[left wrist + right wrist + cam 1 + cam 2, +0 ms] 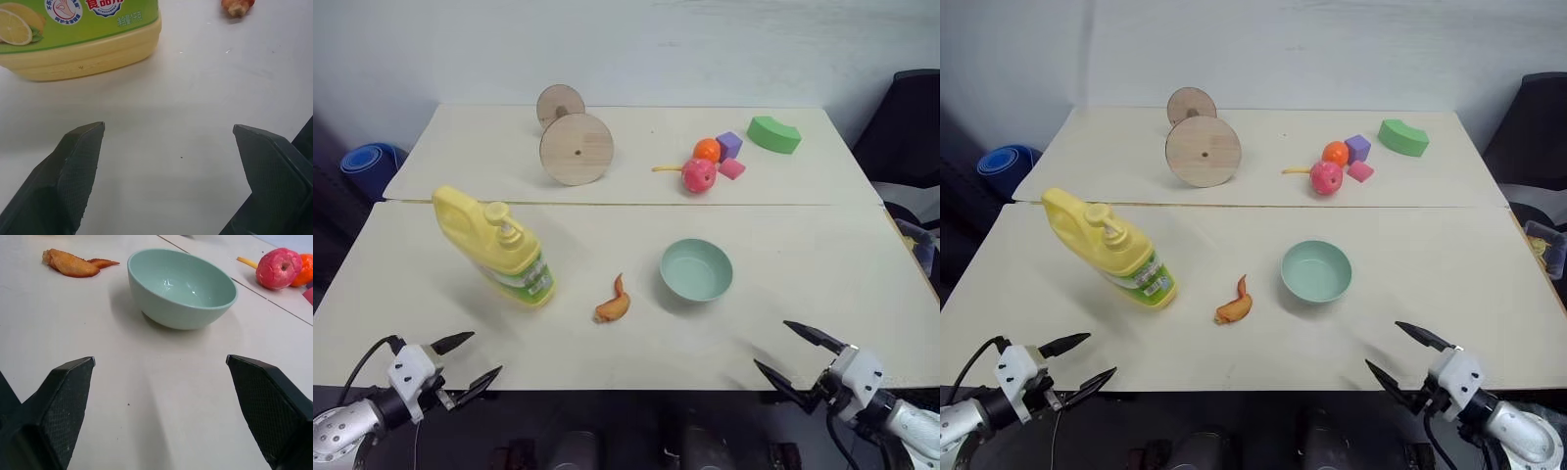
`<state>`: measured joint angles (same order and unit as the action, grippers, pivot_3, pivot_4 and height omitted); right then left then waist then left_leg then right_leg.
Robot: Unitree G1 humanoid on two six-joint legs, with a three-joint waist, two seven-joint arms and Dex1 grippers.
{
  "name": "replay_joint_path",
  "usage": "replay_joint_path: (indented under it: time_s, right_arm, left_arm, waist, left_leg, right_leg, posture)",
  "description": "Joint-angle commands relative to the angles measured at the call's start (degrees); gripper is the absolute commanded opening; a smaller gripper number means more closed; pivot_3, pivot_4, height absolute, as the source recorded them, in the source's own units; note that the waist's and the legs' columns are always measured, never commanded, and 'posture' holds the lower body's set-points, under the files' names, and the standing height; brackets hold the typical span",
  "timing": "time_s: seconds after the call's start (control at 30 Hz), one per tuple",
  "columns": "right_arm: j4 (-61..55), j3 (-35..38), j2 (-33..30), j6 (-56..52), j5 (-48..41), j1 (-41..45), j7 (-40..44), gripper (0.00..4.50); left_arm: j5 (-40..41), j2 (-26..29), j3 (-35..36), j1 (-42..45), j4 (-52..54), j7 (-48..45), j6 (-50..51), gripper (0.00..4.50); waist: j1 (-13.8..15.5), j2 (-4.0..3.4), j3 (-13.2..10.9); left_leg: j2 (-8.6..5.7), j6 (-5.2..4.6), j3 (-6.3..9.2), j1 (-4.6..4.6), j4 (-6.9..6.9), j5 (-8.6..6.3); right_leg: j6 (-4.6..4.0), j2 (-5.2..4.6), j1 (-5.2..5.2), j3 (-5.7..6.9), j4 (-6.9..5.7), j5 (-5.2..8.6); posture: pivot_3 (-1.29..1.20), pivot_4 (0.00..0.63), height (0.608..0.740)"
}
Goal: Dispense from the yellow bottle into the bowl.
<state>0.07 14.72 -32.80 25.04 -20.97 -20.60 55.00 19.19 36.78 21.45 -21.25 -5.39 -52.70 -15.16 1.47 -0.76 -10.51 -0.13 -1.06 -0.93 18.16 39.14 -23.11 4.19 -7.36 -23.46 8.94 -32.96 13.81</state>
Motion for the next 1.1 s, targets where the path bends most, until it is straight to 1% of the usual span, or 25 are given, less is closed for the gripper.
replay_joint_path:
  time_s: [0.03,0.1,0.13,0.17,0.23,0.3,0.33,0.4,0.5,0.57,0.6,0.77,0.87,0.93,0.97,1.1]
  right_arm:
    - [-4.5,-1.6,-0.9,-1.8,-1.1,2.1,0.3,4.5]
    - [-8.8,-3.4,-2.1,-5.4,-1.6,4.5,0.3,4.5]
    - [-12.1,-5.4,-3.2,-10.2,-1.7,7.7,-0.2,4.5]
    - [-15.6,-8.3,-4.2,-16.2,-1.8,12.5,-1.0,4.5]
    - [-20.2,-13.3,-6.3,-27.3,-0.7,20.6,-2.1,4.5]
    - [-20.9,-19.2,-7.5,-33.9,2.7,28.0,-0.8,4.5]
    - [-19.6,-24.4,-6.5,-38.0,5.3,34.5,0.6,4.5]
    - [-16.5,-32.1,-4.0,-44.1,9.4,43.9,1.4,4.5]
    - [-9.3,-41.6,1.2,-47.6,15.5,53.7,3.1,4.5]
    - [-4.5,-47.0,5.0,-48.4,18.4,57.9,4.6,4.5]
    - [-2.0,-49.0,6.5,-46.9,19.8,59.5,5.3,4.5]
    - [9.4,-52.9,12.8,-42.6,25.2,64.0,4.2,4.5]
    - [18.4,-55.3,16.5,-39.7,28.6,66.1,4.3,4.5]
    - [22.2,-55.8,17.5,-39.6,30.0,66.6,5.0,4.12]
    - [22.0,-55.5,17.0,-39.8,29.8,66.3,6.3,3.94]
    - [17.9,-54.0,14.5,-41.7,28.4,65.2,11.6,2.55]
  left_arm:
    - [2.4,0.4,0.2,-1.1,2.0,-1.8,1.6,4.48]
    - [6.8,0.8,0.2,-1.9,4.7,-4.3,6.2,4.48]
    - [8.3,1.7,0.0,-2.4,5.7,-6.4,8.1,4.48]
    - [10.5,2.2,0.6,-2.6,6.8,-8.9,8.7,4.48]
    - [10.8,2.8,1.0,-2.6,7.7,-10.1,9.3,4.48]
    - [11.3,2.5,1.0,-2.1,8.2,-10.4,9.9,4.48]
    - [11.1,2.7,0.3,-2.2,8.2,-12.2,9.2,4.48]
    - [10.6,2.9,-0.7,-2.3,8.2,-14.4,8.3,4.48]
    - [10.6,2.1,-1.3,-1.6,7.9,-15.0,8.6,4.48]
    - [10.6,1.4,-1.7,-1.1,7.8,-14.7,8.5,4.48]
    - [10.3,1.1,-1.9,-0.9,7.8,-14.5,8.3,4.48]
    - [9.8,0.1,-2.3,-0.2,7.5,-14.4,7.6,4.48]
    - [9.1,-0.6,-2.8,-0.7,7.7,-14.3,7.0,4.48]
    - [8.7,-1.0,-3.0,-0.8,8.1,-14.0,6.5,4.5]
    - [8.8,-1.2,-3.0,-0.9,8.3,-13.8,6.5,4.5]
    - [8.7,-1.3,-3.4,-0.7,8.6,-13.5,6.4,4.5]
  waist:
    - [0.0,0.0,0.0]
    - [-0.3,-0.01,0.0]
    - [-0.5,-0.01,0.0]
    - [-0.8,-0.03,0.0]
    - [-0.8,-0.08,-0.1]
    - [-0.6,-0.13,-0.1]
    - [-0.5,-0.07,0.0]
    - [-0.6,-0.01,0.0]
    - [-0.6,0.04,0.1]
    - [-0.7,0.12,0.1]
    - [-0.7,0.15,0.1]
    - [-1.3,0.26,0.2]
    - [-1.9,0.28,0.2]
    - [-2.2,0.25,0.2]
    - [-2.4,0.24,0.2]
    - [-2.5,0.23,0.2]
  left_leg:
    - [0.0,0.0,0.0,0.0,0.0,0.0]
    - [0.0,0.0,-0.03,0.0,0.0,0.0]
    - [0.01,0.0,-0.09,-0.01,0.0,0.01]
    - [0.01,0.0,-0.11,-0.05,0.01,0.01]
    - [0.04,-0.02,-0.16,-0.08,0.03,0.02]
    - [0.04,-0.01,-0.11,-0.08,0.03,0.03]
    - [0.06,0.05,-0.02,-0.12,0.03,0.06]
    - [0.13,0.18,0.07,-0.08,0.04,0.08]
    - [0.09,0.2,0.11,0.07,0.04,0.1]
    - [0.04,0.17,0.14,0.13,0.05,0.14]
    - [-0.01,0.13,0.13,0.12,0.08,0.17]
    - [-0.21,-0.01,0.08,0.13,0.13,0.21]
    - [-0.18,0.01,0.06,0.11,0.13,0.22]
    - [-0.11,0.1,0.06,0.06,0.13,0.25]
    - [-0.08,0.13,0.06,0.08,0.13,0.27]
    - [-0.08,0.19,0.07,0.03,0.13,0.31]
  right_leg:
    - [0.0,0.0,0.0,0.0,0.0,0.0]
    - [0.0,0.01,-0.01,-0.02,0.0,0.0]
    - [0.0,0.01,-0.02,-0.09,-0.04,0.0]
    - [0.0,0.01,-0.02,-0.13,-0.09,0.0]
    - [-0.03,-0.01,-0.08,-0.18,-0.15,-0.02]
    - [-0.1,-0.02,-0.17,-0.15,-0.21,0.0]
    - [-0.15,-0.01,-0.25,-0.07,-0.23,0.03]
    - [-0.2,0.08,-0.33,0.07,-0.19,0.06]
    - [-0.2,0.09,-0.42,0.15,-0.25,0.05]
    - [-0.19,0.1,-0.42,0.2,-0.42,0.04]
    - [-0.17,0.06,-0.39,0.19,-0.42,0.04]
    - [-0.03,-0.06,-0.31,0.2,-0.36,-0.04]
    - [-0.01,-0.05,-0.3,0.19,-0.36,-0.06]
    - [-0.01,0.01,-0.3,0.19,-0.4,-0.05]
    - [-0.01,0.03,-0.31,0.19,-0.42,-0.05]
    - [-0.02,-0.01,-0.3,0.18,-0.5,-0.05]
  posture:
    - [0.0,0.15,0.74]
    - [0.0,0.15,0.74]
    - [0.0,0.15,0.74]
    - [0.0,0.15,0.74]
    - [0.0,0.15,0.74]
    - [0.0,0.15,0.74]
    - [0.0,0.15,0.74]
    - [0.0,0.15,0.74]
    - [0.0,0.15,0.74]
    - [0.0,0.15,0.74]
    - [0.0,0.15,0.74]
    - [0.0,0.15,0.74]
    - [0.0,0.15,0.74]
    - [0.0,0.15,0.74]
    - [0.0,0.15,0.74]
    - [0.0,0.15,0.74]
